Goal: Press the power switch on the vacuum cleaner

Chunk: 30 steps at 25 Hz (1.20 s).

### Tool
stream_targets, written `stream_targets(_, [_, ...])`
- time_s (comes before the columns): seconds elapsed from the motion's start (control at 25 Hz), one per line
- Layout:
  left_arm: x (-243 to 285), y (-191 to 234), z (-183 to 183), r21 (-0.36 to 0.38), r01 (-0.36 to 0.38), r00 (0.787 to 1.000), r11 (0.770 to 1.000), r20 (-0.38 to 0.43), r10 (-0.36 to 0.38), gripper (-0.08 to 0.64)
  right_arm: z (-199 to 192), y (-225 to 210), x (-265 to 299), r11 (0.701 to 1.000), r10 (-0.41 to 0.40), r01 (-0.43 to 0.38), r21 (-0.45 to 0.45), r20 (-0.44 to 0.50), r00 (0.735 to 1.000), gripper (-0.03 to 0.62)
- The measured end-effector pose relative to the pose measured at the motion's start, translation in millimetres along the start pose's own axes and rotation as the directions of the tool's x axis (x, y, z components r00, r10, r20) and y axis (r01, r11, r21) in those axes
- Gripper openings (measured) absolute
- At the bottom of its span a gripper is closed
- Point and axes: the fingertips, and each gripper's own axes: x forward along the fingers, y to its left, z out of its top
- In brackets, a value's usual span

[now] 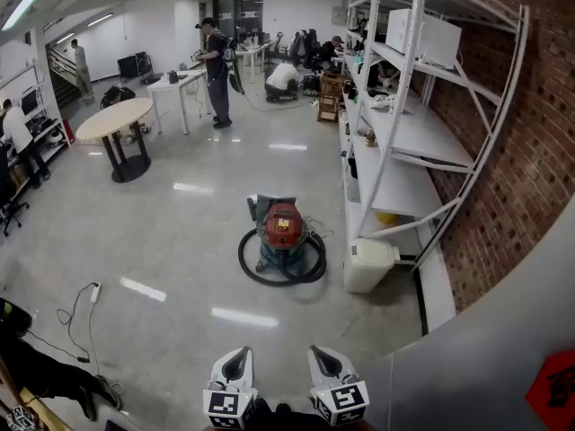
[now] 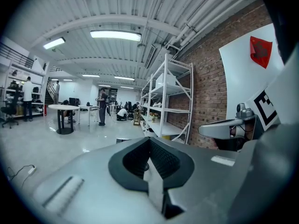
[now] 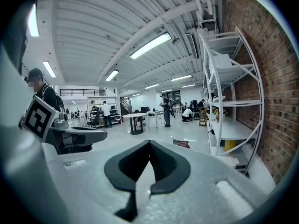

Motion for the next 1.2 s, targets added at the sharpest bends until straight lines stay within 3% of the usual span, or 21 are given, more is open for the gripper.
stream_targets(0.56, [50, 31, 6, 0.004, 0.058, 0.998, 0.998, -0.018, -0.058, 0.015, 8, -14, 49, 0.999, -0.054, 0.054, 0.004, -0.027, 0.998, -0.008])
stream_targets(0.92, [93, 85, 39, 0.028, 0.081, 0.997, 0.996, -0.015, -0.080, 0.015, 52, -10, 108, 0.996, -0.084, 0.084, -0.007, -0.013, 0.996, -0.008])
stream_targets(1.2, [116, 119, 71, -0.023, 0.143, 0.990, 0.989, 0.015, -0.143, 0.015, 83, 3, 149, 0.992, -0.120, 0.119, -0.029, -0.005, 0.993, -0.008])
